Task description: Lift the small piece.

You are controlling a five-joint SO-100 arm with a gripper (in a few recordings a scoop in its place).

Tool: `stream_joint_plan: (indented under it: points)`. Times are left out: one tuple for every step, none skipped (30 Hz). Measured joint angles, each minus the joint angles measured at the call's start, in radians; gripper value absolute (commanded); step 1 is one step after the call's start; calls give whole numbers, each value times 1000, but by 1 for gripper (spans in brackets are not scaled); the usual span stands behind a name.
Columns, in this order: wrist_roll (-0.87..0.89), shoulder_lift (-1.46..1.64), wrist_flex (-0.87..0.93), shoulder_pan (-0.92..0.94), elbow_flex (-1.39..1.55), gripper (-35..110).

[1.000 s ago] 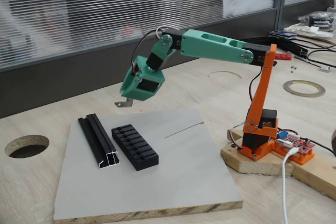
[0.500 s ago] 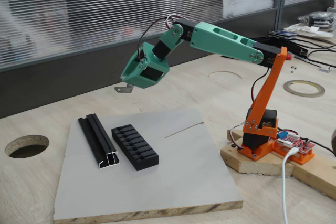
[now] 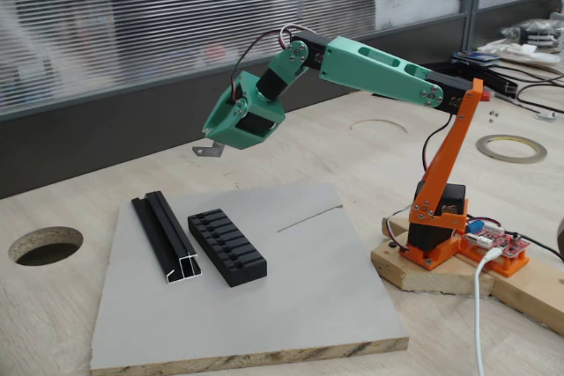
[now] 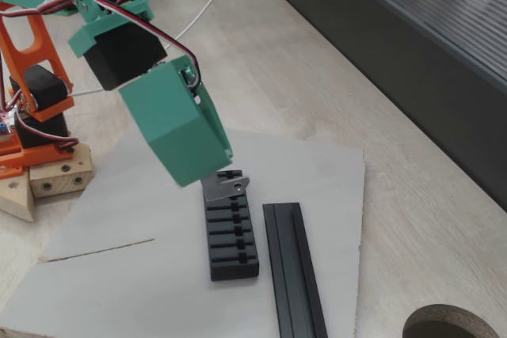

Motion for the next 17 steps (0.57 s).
stream_joint_plan:
  points:
    - [0, 0, 0, -3, 0, 3]
    - [0, 0, 0, -2, 0, 3]
    - [0, 0, 0, 0, 0, 3]
    - [0, 0, 0, 3, 0, 3]
    - [0, 0, 0, 5, 0, 3]
    - [0, 0, 0, 6, 0, 3]
    - [0, 0, 0, 6, 0, 3]
    - [0, 0, 0, 6, 0, 3]
    - [0, 0, 0, 6, 0, 3]
    - [0, 0, 0, 6, 0, 3]
    - [0, 0, 0, 6, 0, 3]
    - [0, 0, 0, 6, 0, 3]
    - [0, 0, 0, 6, 0, 3]
    - [0, 0, 0, 6, 0, 3]
    - [0, 0, 0, 6, 0, 3]
    - [0, 0, 0, 6, 0, 3]
    - [0, 0, 0, 6, 0, 3]
